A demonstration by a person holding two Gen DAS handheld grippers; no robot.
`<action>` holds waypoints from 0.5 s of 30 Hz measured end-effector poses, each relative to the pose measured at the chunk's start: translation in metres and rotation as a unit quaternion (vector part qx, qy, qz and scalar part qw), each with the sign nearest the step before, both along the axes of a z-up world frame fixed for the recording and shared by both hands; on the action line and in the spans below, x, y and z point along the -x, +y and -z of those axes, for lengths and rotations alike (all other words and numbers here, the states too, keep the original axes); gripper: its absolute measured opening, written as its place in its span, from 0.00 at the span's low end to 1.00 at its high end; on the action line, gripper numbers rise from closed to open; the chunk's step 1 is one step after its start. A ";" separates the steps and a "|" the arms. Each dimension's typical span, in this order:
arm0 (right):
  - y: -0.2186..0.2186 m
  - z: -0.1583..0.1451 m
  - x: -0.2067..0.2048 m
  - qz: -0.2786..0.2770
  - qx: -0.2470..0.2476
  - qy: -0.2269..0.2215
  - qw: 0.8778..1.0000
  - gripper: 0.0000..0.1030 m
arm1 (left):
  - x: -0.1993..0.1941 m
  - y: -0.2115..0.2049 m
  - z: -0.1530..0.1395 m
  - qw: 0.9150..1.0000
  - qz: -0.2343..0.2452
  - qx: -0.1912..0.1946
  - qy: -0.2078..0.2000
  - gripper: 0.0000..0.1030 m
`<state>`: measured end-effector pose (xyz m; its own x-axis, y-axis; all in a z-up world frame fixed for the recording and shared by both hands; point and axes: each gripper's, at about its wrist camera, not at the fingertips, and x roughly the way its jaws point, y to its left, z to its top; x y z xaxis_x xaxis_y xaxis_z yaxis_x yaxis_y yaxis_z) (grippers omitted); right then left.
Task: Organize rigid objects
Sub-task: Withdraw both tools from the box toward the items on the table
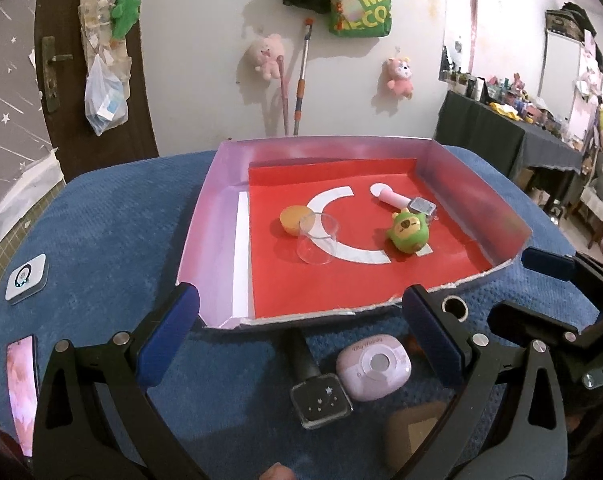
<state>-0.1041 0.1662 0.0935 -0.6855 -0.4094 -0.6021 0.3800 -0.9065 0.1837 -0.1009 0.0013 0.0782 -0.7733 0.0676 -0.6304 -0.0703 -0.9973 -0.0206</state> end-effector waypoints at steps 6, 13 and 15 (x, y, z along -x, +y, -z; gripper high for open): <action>0.000 0.003 -0.006 -0.003 0.002 -0.001 1.000 1.00 | -0.009 0.006 0.003 1.000 0.006 0.021 -0.002 1.00; -0.001 0.006 -0.016 -0.002 0.000 -0.001 1.000 1.00 | -0.018 0.013 0.008 0.999 0.009 0.042 -0.002 1.00; -0.001 0.008 -0.020 -0.001 -0.003 -0.002 1.000 1.00 | -0.020 0.012 0.009 0.999 0.010 0.038 -0.006 1.00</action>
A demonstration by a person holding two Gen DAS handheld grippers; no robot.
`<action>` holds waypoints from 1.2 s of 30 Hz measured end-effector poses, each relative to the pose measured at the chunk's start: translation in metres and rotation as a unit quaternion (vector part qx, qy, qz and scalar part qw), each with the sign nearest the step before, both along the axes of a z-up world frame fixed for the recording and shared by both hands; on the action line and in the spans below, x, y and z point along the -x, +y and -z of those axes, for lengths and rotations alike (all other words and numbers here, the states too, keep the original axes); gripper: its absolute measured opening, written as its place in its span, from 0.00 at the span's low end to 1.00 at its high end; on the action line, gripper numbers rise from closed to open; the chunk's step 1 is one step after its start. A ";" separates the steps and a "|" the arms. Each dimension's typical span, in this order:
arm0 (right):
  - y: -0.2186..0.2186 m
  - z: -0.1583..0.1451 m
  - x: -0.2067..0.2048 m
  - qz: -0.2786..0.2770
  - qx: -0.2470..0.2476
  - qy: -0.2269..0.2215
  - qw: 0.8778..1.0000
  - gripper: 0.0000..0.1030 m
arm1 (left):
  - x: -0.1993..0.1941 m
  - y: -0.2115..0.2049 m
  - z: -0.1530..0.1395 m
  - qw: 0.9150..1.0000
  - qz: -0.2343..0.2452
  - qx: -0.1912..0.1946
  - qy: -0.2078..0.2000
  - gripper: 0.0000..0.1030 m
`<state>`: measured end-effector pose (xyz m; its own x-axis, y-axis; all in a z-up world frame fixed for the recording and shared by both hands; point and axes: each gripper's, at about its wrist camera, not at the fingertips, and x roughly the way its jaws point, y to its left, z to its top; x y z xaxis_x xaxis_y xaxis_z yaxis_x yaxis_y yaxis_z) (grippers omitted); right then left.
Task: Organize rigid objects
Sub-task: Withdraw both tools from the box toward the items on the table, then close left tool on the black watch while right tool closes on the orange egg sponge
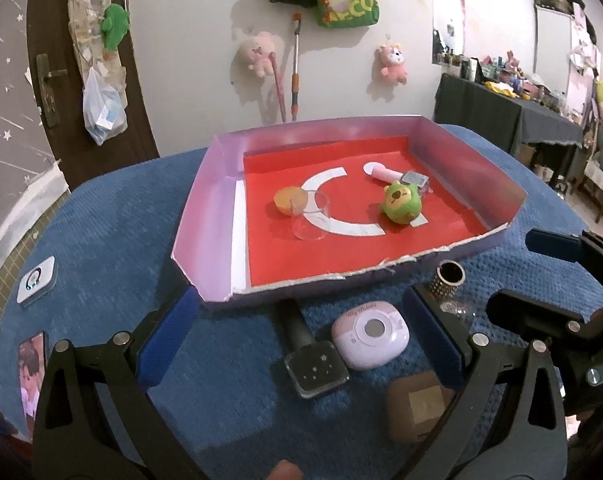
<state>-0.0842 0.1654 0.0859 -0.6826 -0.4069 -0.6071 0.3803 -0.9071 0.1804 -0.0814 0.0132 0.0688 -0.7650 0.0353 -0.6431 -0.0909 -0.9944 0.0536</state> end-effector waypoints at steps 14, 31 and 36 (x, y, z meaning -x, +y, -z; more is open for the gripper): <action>0.008 0.013 -0.011 0.002 0.000 -0.020 1.000 0.93 | -0.010 -0.009 0.011 0.999 -0.004 -0.031 -0.021 1.00; 0.005 0.030 -0.028 -0.008 -0.012 -0.037 0.999 0.81 | -0.012 -0.022 0.033 0.996 -0.014 -0.065 -0.059 0.74; 0.003 0.035 -0.036 -0.015 -0.017 -0.041 0.999 0.81 | -0.012 -0.024 0.044 0.994 -0.016 -0.073 -0.075 0.69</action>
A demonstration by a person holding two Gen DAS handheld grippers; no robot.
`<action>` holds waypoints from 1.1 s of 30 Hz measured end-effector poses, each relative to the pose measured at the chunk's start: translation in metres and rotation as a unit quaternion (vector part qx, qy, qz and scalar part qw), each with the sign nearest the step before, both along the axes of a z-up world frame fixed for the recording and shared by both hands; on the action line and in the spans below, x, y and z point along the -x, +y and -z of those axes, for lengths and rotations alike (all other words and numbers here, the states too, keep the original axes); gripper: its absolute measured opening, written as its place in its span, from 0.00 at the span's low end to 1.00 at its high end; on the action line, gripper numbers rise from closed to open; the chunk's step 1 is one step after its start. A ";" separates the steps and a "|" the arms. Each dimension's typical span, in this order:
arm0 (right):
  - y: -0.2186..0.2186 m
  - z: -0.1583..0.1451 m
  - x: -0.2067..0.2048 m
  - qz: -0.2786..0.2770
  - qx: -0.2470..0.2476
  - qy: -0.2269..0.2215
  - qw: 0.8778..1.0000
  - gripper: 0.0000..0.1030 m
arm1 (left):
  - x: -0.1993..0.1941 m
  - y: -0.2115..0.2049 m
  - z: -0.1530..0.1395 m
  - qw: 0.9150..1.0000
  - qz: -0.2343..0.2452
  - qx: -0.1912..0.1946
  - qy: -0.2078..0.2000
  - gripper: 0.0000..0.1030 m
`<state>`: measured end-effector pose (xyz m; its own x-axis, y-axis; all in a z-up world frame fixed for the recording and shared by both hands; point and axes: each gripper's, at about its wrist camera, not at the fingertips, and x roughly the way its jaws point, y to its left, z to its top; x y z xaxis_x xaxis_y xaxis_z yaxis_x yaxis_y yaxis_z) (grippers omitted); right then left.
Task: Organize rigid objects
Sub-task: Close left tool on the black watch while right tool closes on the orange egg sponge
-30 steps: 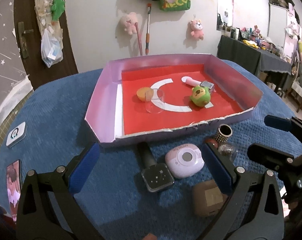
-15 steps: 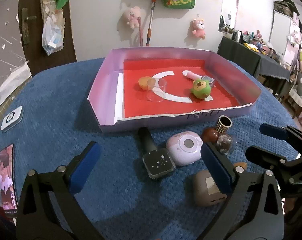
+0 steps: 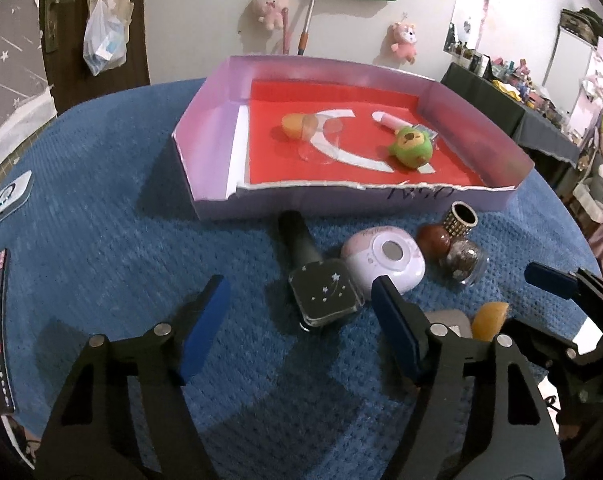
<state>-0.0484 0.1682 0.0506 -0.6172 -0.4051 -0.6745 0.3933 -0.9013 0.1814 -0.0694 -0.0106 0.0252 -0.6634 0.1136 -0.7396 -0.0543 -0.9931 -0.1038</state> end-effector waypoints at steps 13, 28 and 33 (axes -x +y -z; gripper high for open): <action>-0.015 0.014 -0.013 -0.007 -0.067 0.010 0.998 0.79 | -0.001 0.000 0.004 1.000 -0.002 0.004 -0.004 0.68; -0.025 0.017 -0.005 -0.009 -0.077 0.025 0.997 0.76 | 0.001 0.004 0.009 1.000 0.005 0.006 -0.013 0.56; -0.024 0.019 0.007 -0.011 -0.052 0.014 0.999 0.68 | 0.003 0.004 0.009 1.000 0.007 -0.004 -0.013 0.53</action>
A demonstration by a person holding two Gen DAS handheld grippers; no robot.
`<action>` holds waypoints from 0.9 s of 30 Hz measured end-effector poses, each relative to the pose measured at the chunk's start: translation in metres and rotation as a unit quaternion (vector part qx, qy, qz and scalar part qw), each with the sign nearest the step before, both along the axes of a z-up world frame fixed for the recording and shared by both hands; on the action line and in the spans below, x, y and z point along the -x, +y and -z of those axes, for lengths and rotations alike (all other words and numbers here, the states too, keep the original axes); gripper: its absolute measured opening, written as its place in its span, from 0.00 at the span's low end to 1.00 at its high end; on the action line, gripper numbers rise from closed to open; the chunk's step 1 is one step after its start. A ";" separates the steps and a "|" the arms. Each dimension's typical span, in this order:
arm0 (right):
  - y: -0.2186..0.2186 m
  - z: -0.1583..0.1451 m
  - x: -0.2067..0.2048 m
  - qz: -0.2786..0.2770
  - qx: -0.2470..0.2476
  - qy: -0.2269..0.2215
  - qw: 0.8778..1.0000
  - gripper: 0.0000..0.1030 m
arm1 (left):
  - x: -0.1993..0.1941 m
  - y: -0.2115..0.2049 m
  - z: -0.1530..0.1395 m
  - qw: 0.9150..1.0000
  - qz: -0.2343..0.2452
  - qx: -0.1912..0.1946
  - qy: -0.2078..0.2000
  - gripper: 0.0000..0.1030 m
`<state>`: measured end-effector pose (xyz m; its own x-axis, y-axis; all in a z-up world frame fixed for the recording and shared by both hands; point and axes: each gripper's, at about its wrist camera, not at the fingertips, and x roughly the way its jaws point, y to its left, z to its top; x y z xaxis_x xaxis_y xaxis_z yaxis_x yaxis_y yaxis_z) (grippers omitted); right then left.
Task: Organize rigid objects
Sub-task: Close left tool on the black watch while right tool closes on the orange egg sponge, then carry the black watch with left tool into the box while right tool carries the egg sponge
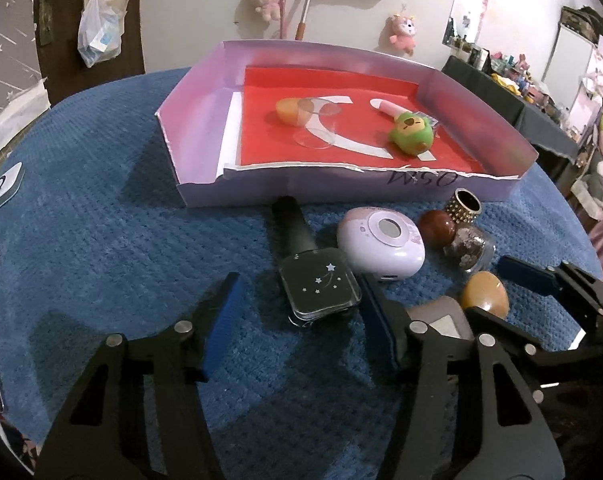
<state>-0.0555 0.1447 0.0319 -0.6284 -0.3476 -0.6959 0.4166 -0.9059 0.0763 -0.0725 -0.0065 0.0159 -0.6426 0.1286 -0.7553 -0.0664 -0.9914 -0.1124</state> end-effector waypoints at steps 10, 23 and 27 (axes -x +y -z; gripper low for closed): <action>-0.010 0.000 -0.001 -0.028 0.016 0.000 0.999 0.39 | -0.003 0.009 -0.002 1.000 0.006 0.008 0.005 0.38; 0.004 -0.025 -0.003 -0.047 0.087 -0.010 0.995 0.39 | -0.019 0.001 -0.026 0.999 0.006 -0.010 0.040 0.38; 0.007 -0.035 -0.002 -0.052 0.106 -0.008 0.993 0.39 | -0.021 0.002 -0.032 0.999 0.008 -0.013 0.049 0.38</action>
<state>-0.0535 0.1519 0.0668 -0.5703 -0.5501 -0.6100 0.5041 -0.8207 0.2689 -0.0519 -0.0049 0.0481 -0.7114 0.1578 -0.6849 -0.0937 -0.9871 -0.1301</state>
